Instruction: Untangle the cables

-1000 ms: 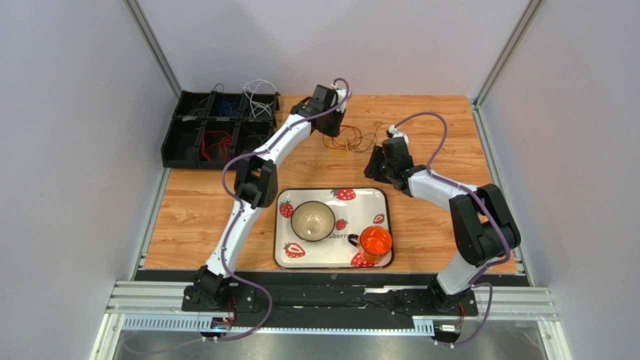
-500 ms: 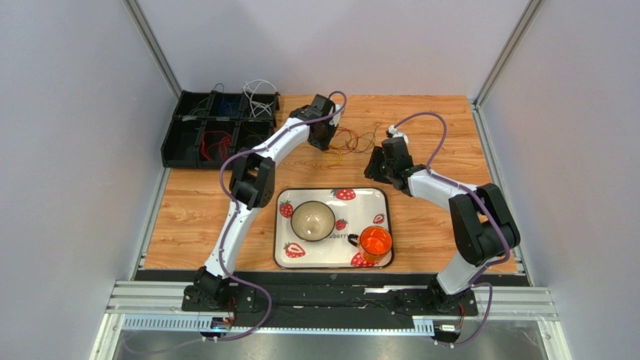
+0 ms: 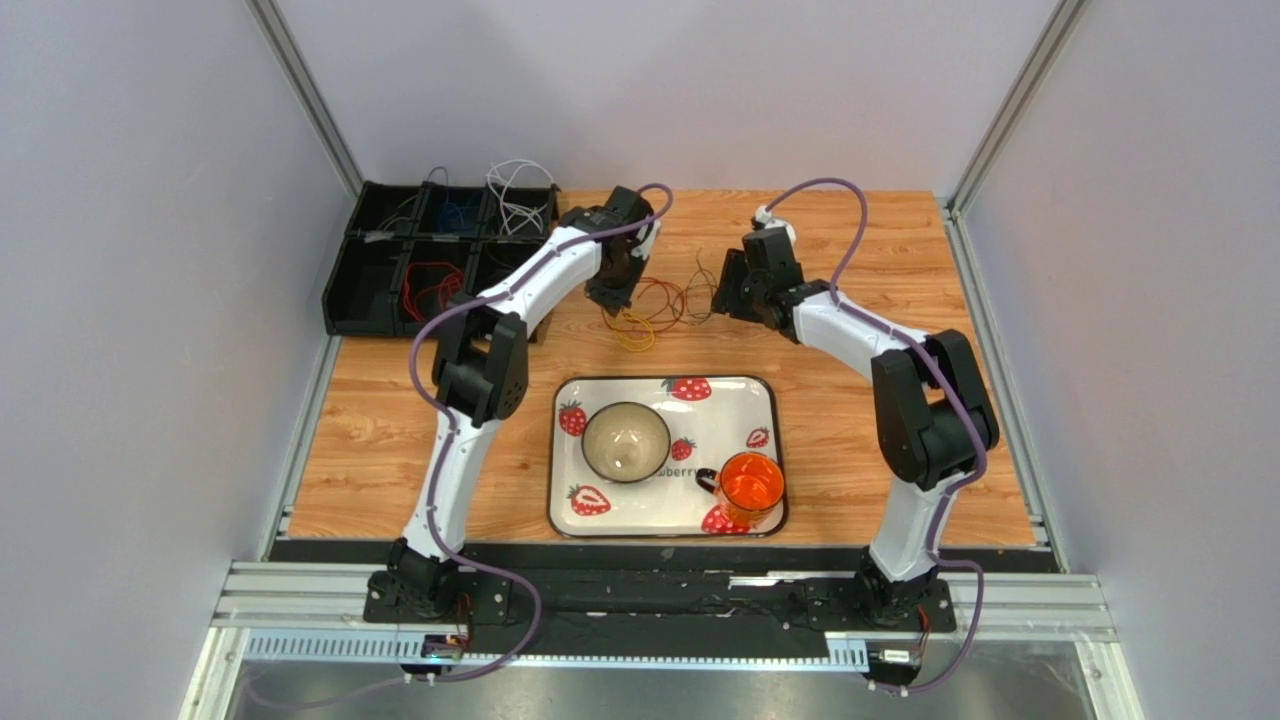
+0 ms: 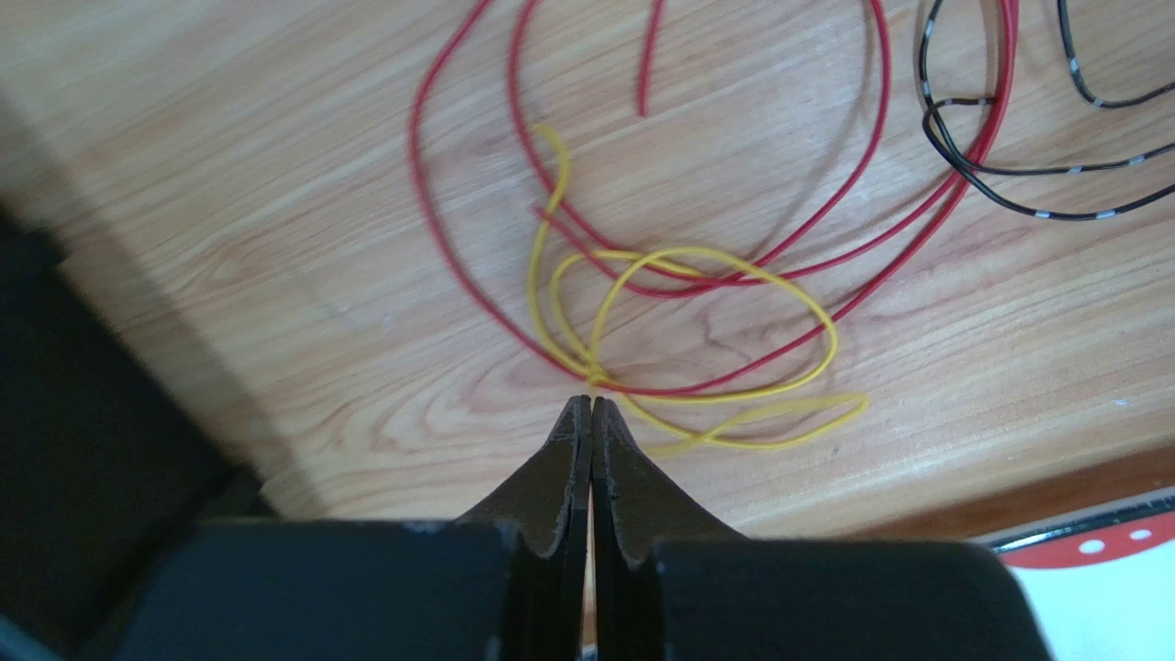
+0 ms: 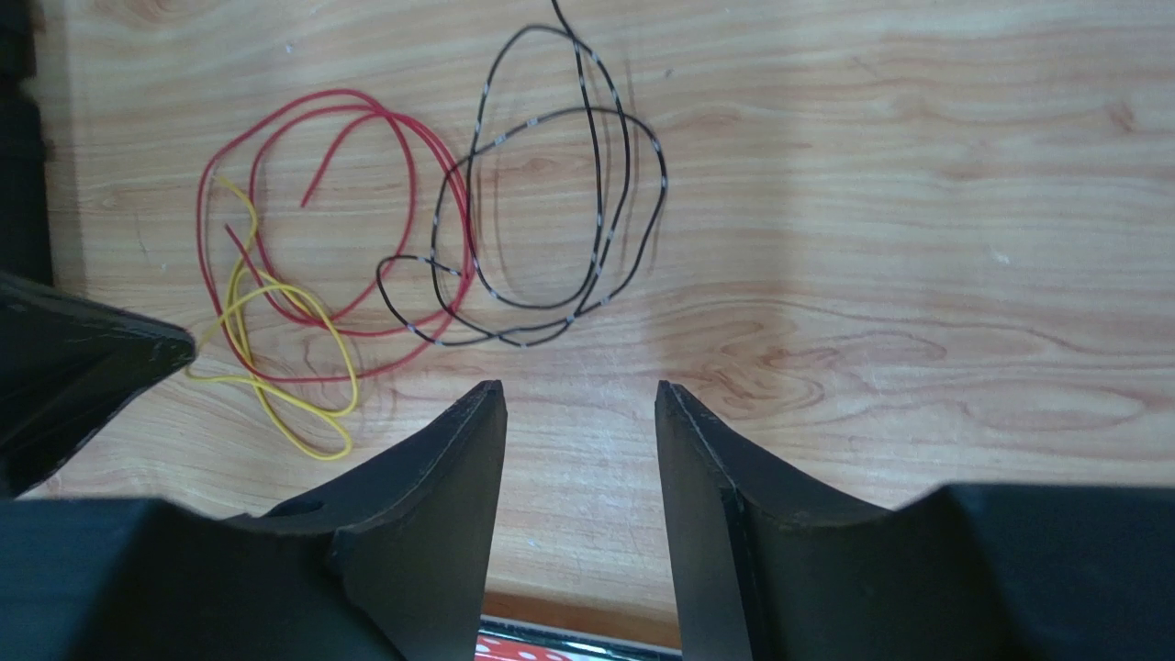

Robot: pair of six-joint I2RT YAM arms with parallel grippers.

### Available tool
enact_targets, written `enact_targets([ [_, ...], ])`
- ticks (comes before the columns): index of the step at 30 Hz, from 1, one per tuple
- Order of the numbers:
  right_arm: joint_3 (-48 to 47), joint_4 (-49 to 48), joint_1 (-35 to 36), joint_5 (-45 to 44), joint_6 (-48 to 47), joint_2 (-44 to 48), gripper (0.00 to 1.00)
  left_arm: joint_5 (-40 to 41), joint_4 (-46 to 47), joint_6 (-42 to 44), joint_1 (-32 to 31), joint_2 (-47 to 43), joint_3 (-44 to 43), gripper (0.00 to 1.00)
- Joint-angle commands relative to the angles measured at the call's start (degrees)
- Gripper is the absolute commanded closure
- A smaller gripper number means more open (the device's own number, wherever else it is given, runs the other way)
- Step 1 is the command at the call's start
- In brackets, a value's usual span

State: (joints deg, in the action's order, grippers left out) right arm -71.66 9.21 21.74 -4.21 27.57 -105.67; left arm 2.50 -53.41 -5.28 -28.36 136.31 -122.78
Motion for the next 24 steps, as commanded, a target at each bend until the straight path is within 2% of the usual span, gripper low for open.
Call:
enact_targets([
  [1, -5.24, 1.43, 0.32, 1.65, -1.73, -2.51, 0.50, 2.16, -5.57, -2.98, 2.08, -6.05, -2.38, 0.92],
  [3, -8.48, 2.73, 0.41, 1.31, -0.95, -4.27, 0.50, 0.58, -4.44, -3.60, 2.08, -9.38, 0.77, 0.75],
  [5, -11.12, 7.19, 0.50, -1.32, 1.34, -6.74, 0.50, -0.30, -3.20, -4.21, 2.08, -14.02, 3.59, 0.69],
  [6, -11.74, 7.92, 0.50, -1.94, 2.39, -7.35, 0.50, -0.74, -2.06, -4.39, 2.08, -15.71, 6.47, 0.56],
  [10, -13.67, 9.15, 0.67, -2.73, 6.43, -9.90, 0.49, -1.01, -2.49, -5.53, 2.08, -23.53, 12.38, 0.37],
  [15, -21.76, 18.64, 1.20, -5.20, 8.37, -14.82, 0.51, -1.54, -2.05, -6.15, 2.08, -37.68, 23.43, 0.27],
  [17, -23.08, 18.74, 1.20, -4.50, 8.72, -16.14, 0.52, -2.06, -1.70, -6.32, 2.08, -43.98, 26.96, 0.27],
  [21, -26.16, 21.02, 1.29, -5.20, 9.60, -18.60, 0.58, -4.26, 0.93, -6.58, 1.99, -55.60, 40.47, 0.26],
  [24, -28.27, 22.51, 1.47, -5.11, 10.13, -20.63, 0.65, -5.83, 2.95, -7.11, 1.99, -64.75, 48.74, 0.26],
])
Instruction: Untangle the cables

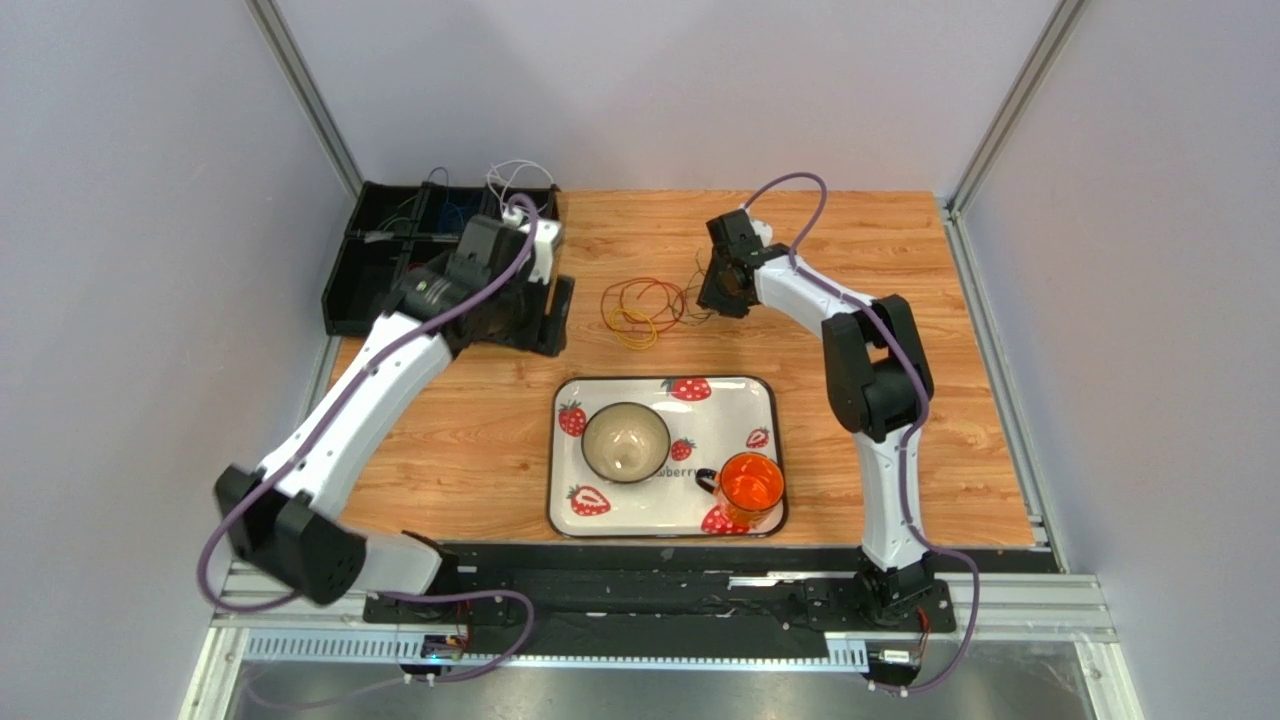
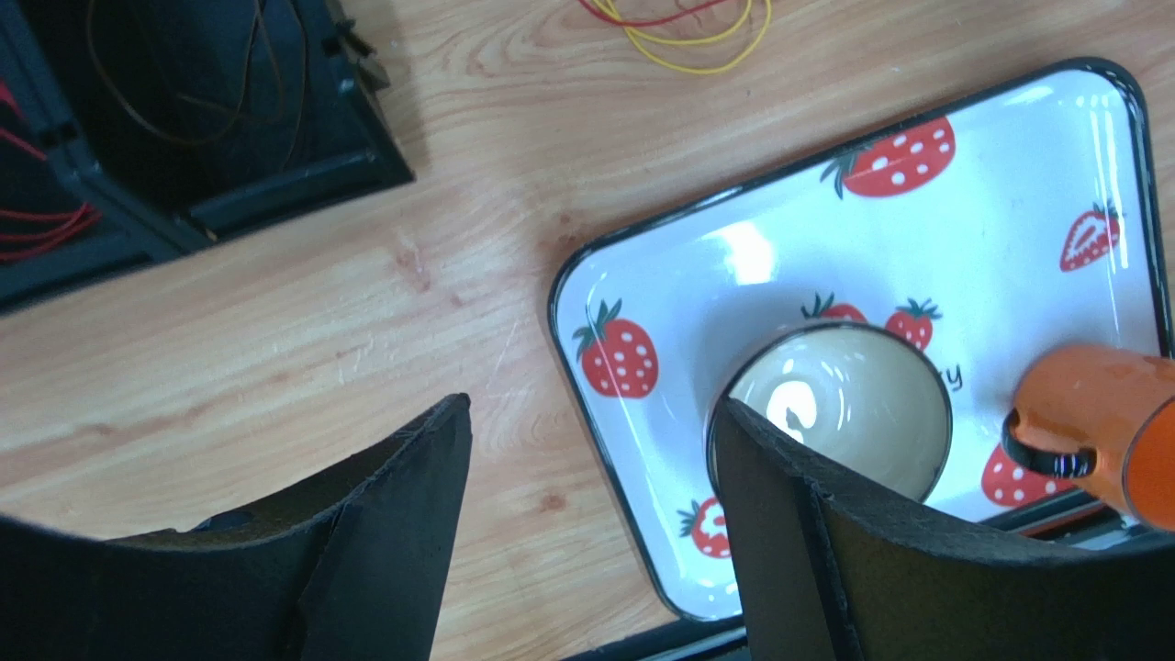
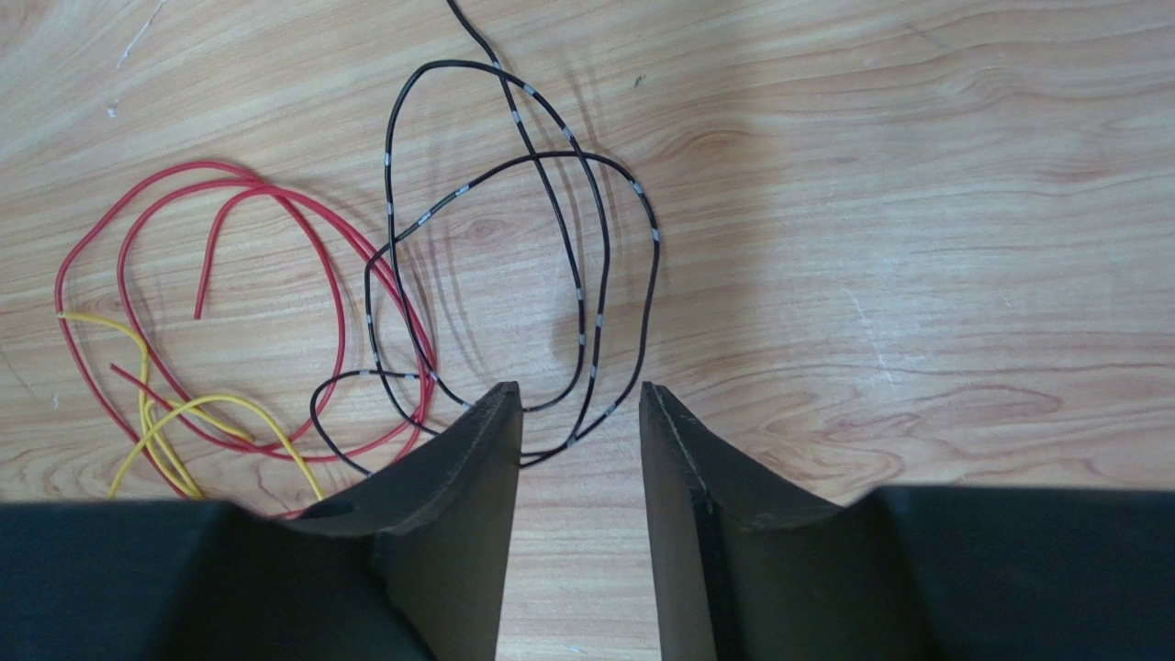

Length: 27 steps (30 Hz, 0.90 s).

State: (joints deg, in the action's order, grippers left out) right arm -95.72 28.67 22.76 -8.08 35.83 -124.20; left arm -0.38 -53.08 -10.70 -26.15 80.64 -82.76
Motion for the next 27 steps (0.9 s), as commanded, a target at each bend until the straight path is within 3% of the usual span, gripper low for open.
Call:
enact_targets([
  [1, -4.56, 3.15, 0.53, -1.07, 1.87, -2.88, 0.67, -3.48, 3.07, -1.95, -0.22, -11.19, 10.67, 0.26],
  [2, -5.00, 3.50, 0.61, -1.15, 1.96, -3.15, 0.71, -4.09, 3.50, -2.04, -0.22, -14.95, 12.34, 0.26],
  [5, -6.84, 4.90, 0.97, -1.59, 1.35, -3.68, 1.00, -4.19, 4.30, -1.96, -0.22, -20.59, 16.92, 0.26],
  [12, -10.63, 8.95, 1.14, -5.11, -4.10, 2.80, 1.00, -5.24, 4.39, -2.31, -0.22, -25.88, 16.59, 0.26],
  [27, 10.98, -4.22, 7.11, 11.85, -11.05, 35.23, 1.00, -21.14, 21.34, -11.09, -0.22, -26.76, 14.12, 0.27],
])
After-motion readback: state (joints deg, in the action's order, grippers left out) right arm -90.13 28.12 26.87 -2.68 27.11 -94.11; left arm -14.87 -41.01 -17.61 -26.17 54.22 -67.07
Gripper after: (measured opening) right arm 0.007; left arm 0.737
